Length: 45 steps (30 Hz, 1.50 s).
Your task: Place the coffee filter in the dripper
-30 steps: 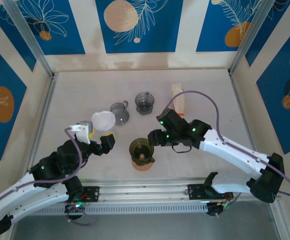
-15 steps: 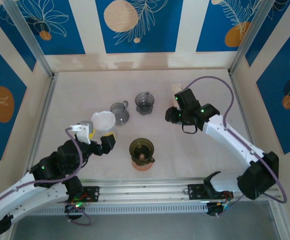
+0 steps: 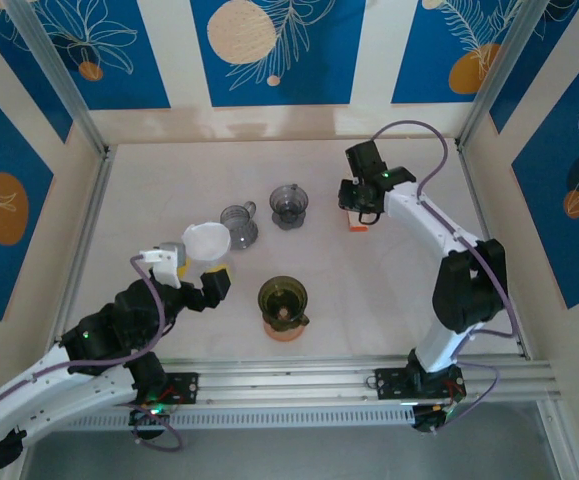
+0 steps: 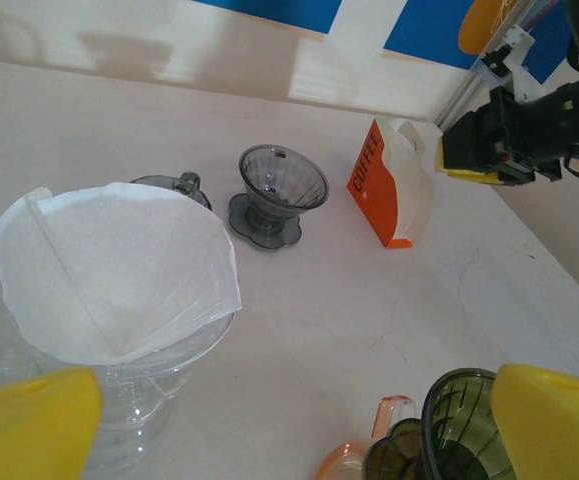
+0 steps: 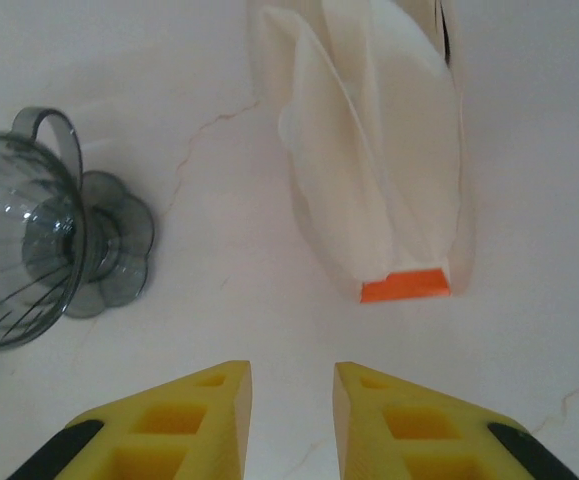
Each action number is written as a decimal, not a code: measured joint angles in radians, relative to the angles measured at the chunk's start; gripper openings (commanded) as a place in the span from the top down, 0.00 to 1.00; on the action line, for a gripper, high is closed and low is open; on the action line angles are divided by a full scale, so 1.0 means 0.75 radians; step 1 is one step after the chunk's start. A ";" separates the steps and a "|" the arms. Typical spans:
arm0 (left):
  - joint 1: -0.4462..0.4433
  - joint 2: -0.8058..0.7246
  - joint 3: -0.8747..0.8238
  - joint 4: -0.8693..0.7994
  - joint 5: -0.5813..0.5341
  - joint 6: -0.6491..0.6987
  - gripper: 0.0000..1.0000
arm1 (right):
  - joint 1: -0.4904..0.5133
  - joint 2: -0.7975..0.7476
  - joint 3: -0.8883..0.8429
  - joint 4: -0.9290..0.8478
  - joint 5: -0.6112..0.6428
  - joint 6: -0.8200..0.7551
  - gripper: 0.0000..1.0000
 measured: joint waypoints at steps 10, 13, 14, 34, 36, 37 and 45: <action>0.000 0.011 0.000 -0.003 0.001 -0.001 0.00 | -0.094 0.166 0.189 -0.023 0.035 -0.014 0.73; 0.000 0.018 -0.001 -0.003 0.001 -0.001 0.00 | -0.120 0.204 0.220 -0.027 0.030 -0.014 0.73; 0.000 0.018 -0.001 -0.004 0.001 -0.001 0.00 | -0.129 0.217 0.228 -0.029 0.022 -0.013 0.73; 0.000 0.027 -0.002 -0.004 0.001 -0.001 0.00 | -0.166 0.305 0.273 -0.013 -0.076 -0.005 0.71; 0.000 0.027 -0.002 -0.004 0.001 -0.002 0.00 | -0.169 0.325 0.278 -0.013 -0.076 -0.005 0.71; 0.000 0.027 -0.002 -0.004 0.001 -0.006 0.00 | -0.170 0.332 0.278 -0.014 -0.078 -0.005 0.71; 0.000 0.040 -0.004 -0.003 0.007 -0.012 0.00 | -0.177 0.364 0.307 -0.020 -0.079 -0.005 0.74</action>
